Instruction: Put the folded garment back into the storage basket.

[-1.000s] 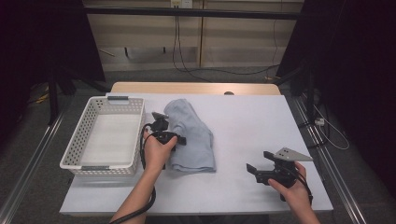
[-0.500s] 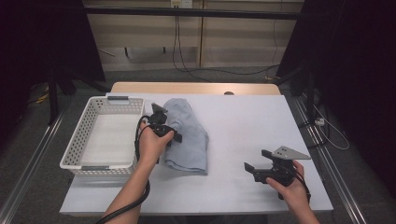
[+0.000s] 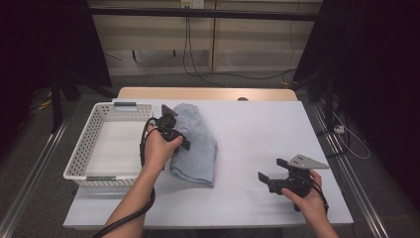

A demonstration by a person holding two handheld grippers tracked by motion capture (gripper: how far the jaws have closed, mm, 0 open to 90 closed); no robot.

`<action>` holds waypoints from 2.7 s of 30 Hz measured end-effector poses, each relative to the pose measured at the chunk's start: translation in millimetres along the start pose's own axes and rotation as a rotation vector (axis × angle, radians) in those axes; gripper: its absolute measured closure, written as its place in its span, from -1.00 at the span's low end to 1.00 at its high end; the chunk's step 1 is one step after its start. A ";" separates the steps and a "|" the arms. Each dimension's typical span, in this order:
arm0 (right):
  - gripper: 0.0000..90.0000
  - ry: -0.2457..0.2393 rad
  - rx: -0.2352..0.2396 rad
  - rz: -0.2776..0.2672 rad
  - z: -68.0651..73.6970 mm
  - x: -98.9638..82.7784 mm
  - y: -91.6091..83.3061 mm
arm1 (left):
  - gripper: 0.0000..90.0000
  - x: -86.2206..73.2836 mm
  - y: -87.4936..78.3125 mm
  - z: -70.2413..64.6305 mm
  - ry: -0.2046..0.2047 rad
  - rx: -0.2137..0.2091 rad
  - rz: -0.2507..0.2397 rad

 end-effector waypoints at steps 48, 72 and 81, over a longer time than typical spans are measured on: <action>-0.84 -0.016 -0.001 -0.011 1.9 0.9 -7.3 | 0.63 37.4 -39.7 -7.0 0.149 0.132 0.076; -0.84 -0.006 -0.007 -0.011 -0.1 0.0 -9.2 | 0.63 58.8 -53.3 -7.8 0.182 0.167 0.117; -0.84 -0.005 -0.007 -0.010 -0.6 -0.3 -8.8 | 0.64 68.4 -62.7 -8.2 0.194 0.182 0.114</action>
Point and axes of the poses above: each handheld gripper's, and its own axes: y roughly forward along the jaws, x roughly out of its top, z roughly to its left, the point moved 5 cm from there along y, roughly forward along the jaws, and after that the axes turned 10 degrees about -z, right-handed, at the moved point
